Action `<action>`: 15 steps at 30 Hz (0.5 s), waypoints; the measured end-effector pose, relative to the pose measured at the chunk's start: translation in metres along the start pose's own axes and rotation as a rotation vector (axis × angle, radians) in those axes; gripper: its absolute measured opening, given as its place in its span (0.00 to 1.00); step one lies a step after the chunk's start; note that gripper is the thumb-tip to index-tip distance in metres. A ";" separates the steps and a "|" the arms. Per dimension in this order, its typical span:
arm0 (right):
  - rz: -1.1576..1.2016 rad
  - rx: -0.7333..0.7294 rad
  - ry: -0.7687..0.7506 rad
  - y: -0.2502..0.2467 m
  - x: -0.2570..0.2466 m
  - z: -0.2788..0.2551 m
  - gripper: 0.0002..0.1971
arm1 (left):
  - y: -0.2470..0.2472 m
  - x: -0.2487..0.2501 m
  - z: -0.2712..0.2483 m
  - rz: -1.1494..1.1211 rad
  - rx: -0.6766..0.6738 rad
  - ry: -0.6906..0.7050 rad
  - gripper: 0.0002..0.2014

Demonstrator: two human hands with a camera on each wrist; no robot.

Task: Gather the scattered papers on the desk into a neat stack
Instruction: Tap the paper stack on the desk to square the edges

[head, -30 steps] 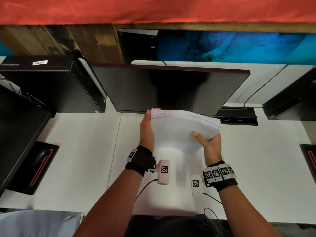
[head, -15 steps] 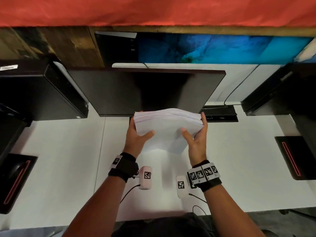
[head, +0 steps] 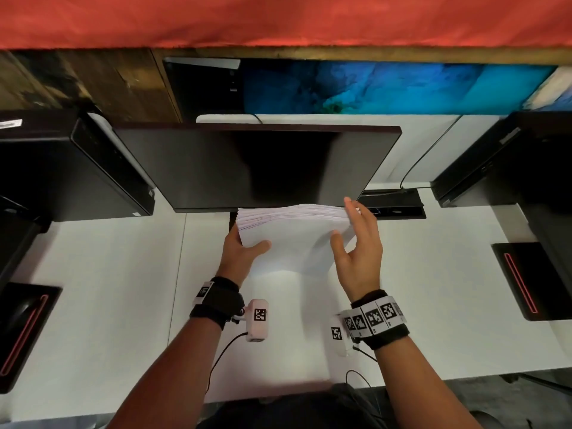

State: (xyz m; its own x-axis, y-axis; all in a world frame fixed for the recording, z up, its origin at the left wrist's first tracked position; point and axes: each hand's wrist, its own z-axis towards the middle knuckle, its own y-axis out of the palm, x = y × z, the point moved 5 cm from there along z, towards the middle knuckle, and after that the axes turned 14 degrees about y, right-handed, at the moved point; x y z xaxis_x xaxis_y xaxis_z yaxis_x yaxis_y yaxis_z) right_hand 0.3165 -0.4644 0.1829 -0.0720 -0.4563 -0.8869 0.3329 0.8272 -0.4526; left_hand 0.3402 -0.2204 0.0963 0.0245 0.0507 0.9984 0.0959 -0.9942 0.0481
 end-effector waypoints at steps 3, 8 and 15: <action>0.439 -0.121 0.317 0.004 0.030 0.006 0.43 | -0.001 -0.003 0.001 -0.015 -0.008 -0.005 0.31; 0.441 -0.293 0.459 0.022 0.048 0.003 0.40 | 0.002 -0.010 0.003 -0.013 -0.048 -0.029 0.32; 0.424 -0.289 0.430 0.024 0.051 0.003 0.37 | 0.001 -0.003 0.006 -0.068 -0.029 0.008 0.34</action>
State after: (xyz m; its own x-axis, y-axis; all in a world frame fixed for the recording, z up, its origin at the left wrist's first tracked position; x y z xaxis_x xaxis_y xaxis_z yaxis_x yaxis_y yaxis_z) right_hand 0.3236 -0.4692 0.1268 -0.3790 0.0497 -0.9241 0.1543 0.9880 -0.0101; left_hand 0.3458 -0.2210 0.0935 0.0114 0.1173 0.9930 0.0683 -0.9909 0.1163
